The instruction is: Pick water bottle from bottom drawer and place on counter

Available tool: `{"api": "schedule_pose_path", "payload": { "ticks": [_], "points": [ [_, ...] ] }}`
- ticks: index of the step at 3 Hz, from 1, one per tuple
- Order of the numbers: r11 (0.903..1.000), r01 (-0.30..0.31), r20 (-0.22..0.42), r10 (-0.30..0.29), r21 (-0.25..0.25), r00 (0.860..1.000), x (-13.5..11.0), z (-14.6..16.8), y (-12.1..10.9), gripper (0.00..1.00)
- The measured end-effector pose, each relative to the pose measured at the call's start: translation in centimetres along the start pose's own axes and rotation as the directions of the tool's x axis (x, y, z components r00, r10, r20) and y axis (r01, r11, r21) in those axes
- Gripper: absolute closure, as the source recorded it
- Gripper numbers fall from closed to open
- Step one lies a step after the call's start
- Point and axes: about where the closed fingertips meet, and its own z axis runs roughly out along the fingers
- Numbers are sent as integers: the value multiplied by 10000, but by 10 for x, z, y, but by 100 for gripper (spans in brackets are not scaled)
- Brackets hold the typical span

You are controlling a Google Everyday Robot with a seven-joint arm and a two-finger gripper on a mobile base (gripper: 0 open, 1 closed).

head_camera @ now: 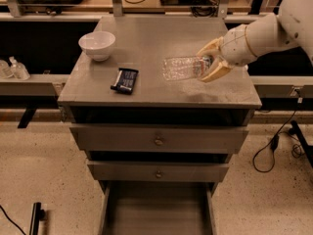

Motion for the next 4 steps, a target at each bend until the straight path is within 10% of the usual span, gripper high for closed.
{"api": "schedule_pose_path", "payload": {
  "ticks": [1, 4],
  "points": [
    [9979, -654, 17, 654, -26, 9979, 23, 19, -12, 100],
    [9977, -666, 102, 668, -117, 9977, 22, 28, -11, 37]
  ]
}}
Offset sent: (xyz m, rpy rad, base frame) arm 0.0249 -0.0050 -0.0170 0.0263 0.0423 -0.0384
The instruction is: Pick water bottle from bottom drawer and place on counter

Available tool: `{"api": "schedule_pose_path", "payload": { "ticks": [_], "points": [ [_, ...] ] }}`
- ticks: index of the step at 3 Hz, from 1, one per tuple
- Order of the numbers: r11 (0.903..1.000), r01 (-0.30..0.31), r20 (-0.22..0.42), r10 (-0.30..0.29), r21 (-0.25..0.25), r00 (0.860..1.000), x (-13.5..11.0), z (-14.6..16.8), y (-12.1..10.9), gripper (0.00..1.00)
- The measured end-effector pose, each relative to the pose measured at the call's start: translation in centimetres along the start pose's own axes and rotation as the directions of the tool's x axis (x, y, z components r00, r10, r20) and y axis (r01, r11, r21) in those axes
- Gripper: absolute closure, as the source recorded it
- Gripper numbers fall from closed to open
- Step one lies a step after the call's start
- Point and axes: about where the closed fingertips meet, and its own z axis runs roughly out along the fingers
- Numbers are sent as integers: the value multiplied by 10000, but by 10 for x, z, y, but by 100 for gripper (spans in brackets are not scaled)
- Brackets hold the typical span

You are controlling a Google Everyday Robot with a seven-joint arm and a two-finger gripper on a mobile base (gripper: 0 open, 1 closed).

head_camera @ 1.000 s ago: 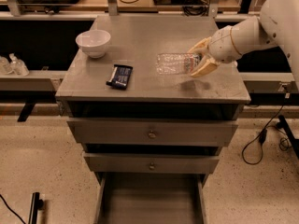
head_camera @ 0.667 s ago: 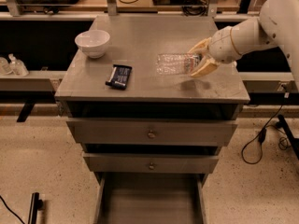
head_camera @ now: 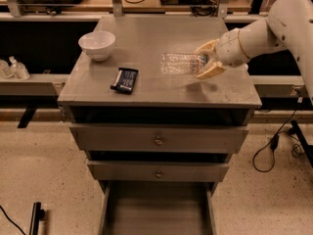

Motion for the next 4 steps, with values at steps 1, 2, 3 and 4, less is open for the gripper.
{"api": "schedule_pose_path", "payload": {
  "ticks": [1, 2, 3, 4],
  "points": [
    [10000, 5, 28, -5, -44, 10000, -1, 3, 1, 13],
    [10000, 10, 50, -10, -80, 10000, -1, 6, 1, 0],
    [10000, 10, 51, -10, -81, 10000, -1, 6, 1, 0],
    [9992, -15, -143, 9, -392, 9999, 2, 6, 4, 0]
  ]
}}
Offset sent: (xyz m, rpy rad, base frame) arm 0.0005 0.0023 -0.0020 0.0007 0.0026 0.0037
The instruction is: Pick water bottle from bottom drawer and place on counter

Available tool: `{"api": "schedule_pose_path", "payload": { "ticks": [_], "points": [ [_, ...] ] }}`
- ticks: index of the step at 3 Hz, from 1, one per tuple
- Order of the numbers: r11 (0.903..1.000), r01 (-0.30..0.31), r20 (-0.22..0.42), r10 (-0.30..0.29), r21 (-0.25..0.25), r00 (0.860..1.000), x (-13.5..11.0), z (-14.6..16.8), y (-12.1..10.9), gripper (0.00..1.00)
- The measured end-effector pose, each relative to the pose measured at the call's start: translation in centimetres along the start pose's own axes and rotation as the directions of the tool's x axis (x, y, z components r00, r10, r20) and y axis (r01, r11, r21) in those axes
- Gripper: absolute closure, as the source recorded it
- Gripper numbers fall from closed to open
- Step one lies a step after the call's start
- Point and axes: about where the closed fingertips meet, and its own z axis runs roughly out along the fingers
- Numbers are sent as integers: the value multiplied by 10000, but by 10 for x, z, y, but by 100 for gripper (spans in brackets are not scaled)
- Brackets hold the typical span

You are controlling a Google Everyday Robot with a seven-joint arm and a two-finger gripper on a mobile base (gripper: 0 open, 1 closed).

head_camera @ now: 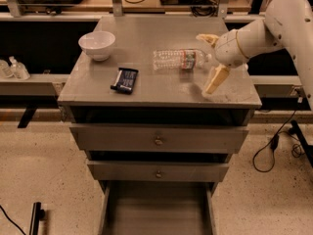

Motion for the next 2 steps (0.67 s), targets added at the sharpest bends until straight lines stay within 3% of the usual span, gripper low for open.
{"api": "schedule_pose_path", "payload": {
  "ticks": [1, 2],
  "points": [
    [9999, -100, -191, 100, -3, 9998, 8, -22, 3, 0],
    [9993, -120, -300, 131, 368, 9995, 23, -54, 8, 0]
  ]
}}
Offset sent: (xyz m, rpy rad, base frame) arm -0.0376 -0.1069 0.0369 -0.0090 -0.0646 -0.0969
